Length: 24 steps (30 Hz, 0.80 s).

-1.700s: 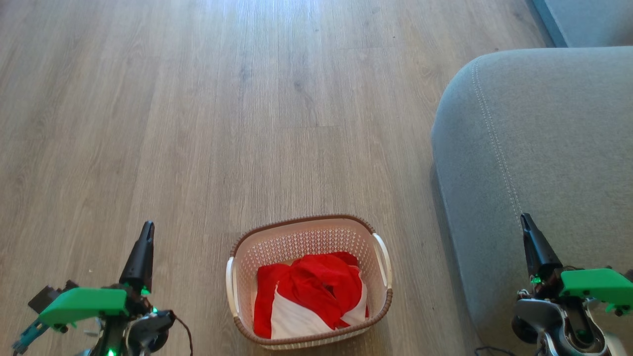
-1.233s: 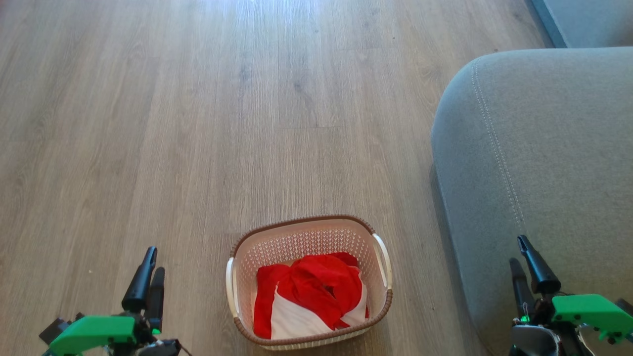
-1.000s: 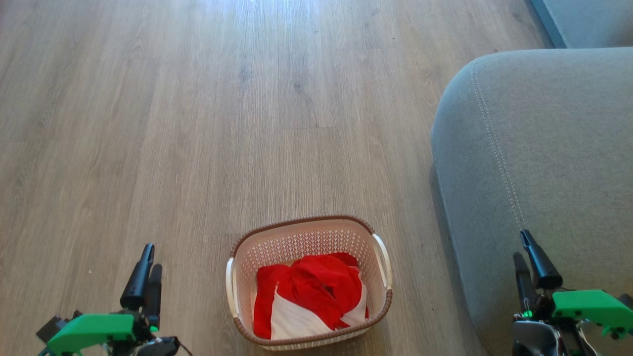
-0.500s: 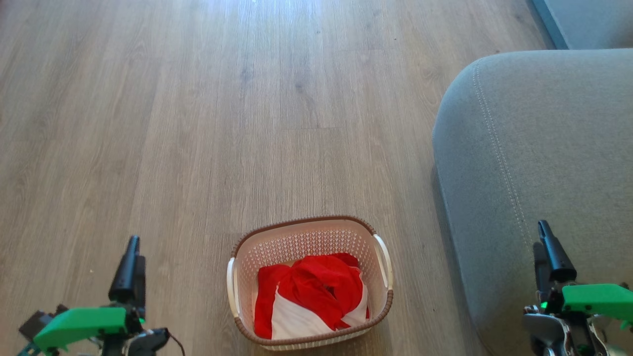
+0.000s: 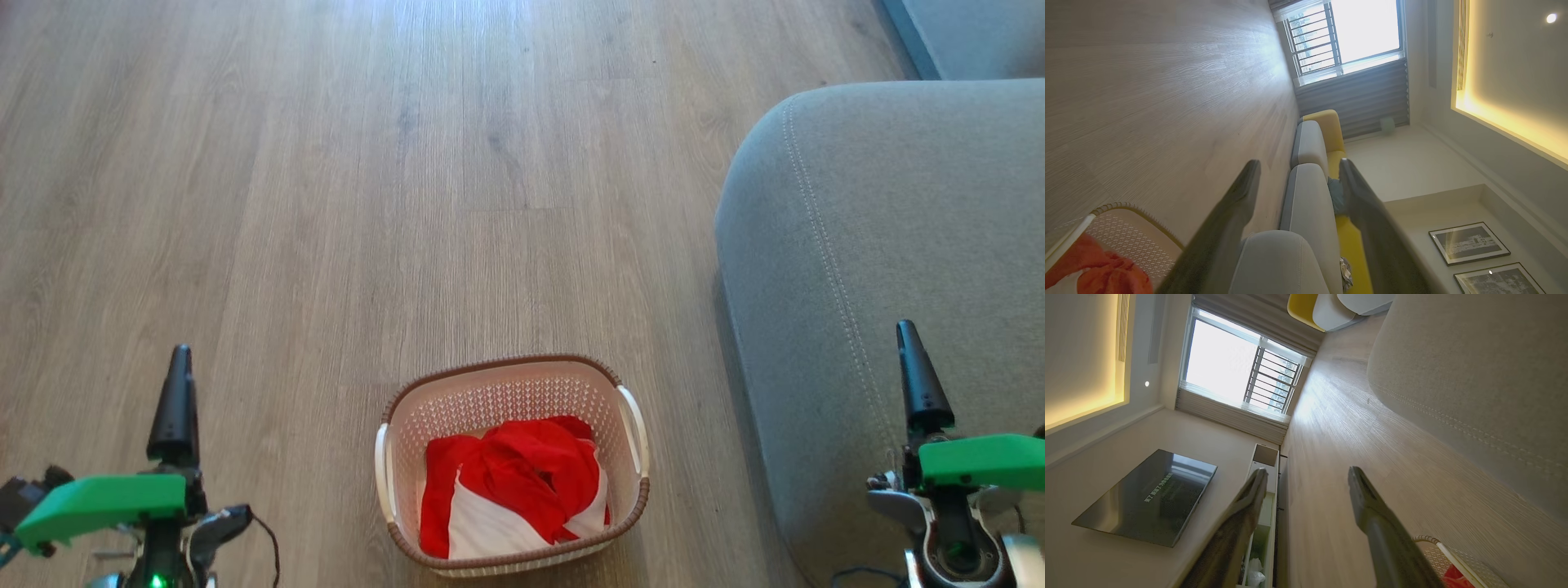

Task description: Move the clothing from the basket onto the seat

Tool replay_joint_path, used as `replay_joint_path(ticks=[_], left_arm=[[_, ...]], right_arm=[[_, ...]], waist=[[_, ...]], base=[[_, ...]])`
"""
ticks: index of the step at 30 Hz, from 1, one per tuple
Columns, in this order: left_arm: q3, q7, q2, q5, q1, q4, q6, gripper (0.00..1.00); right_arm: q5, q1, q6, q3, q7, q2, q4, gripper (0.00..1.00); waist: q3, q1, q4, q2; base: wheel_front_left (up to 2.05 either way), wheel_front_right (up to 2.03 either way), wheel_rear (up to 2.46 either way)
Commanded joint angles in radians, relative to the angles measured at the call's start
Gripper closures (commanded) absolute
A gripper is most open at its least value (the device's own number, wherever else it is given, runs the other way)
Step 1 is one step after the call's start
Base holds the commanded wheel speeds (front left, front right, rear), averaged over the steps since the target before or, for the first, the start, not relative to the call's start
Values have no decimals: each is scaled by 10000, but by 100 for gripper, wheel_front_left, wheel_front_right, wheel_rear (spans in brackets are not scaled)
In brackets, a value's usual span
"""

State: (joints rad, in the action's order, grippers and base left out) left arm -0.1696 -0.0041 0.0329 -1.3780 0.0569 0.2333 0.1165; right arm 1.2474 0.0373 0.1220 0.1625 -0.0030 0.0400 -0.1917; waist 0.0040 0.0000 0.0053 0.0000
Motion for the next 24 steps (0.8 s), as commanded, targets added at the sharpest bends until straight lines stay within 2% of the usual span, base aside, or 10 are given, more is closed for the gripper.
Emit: replay_joint_path(ticks=[1, 8, 15, 24], left_arm=[[-267, -134, 91, 228, 519, -469, -88, 0], [-344, -339, 98, 1092, 604, -1107, -569, 0], [-10, -543, 105, 2247, 641, -2017, -1003, 0], [832, -807, 114, 4289, 694, -3138, -2052, 0]], right_arm=[[-293, 525, 30, -64, -125, 74, 467, 0], [-1491, 608, 35, -296, -332, 76, 1046, 0], [-2831, 684, 40, -592, -538, 78, 1616, 0], [-4393, 778, 46, -832, -804, 82, 2125, 0]], waist=[[-7, 0, -2, 0], [-31, 0, -13, 0], [-5, 0, 24, 0], [75, 0, 91, 0]], base=[[0, 0, 0], [0, 0, 0], [0, 0, 0], [0, 0, 0]])
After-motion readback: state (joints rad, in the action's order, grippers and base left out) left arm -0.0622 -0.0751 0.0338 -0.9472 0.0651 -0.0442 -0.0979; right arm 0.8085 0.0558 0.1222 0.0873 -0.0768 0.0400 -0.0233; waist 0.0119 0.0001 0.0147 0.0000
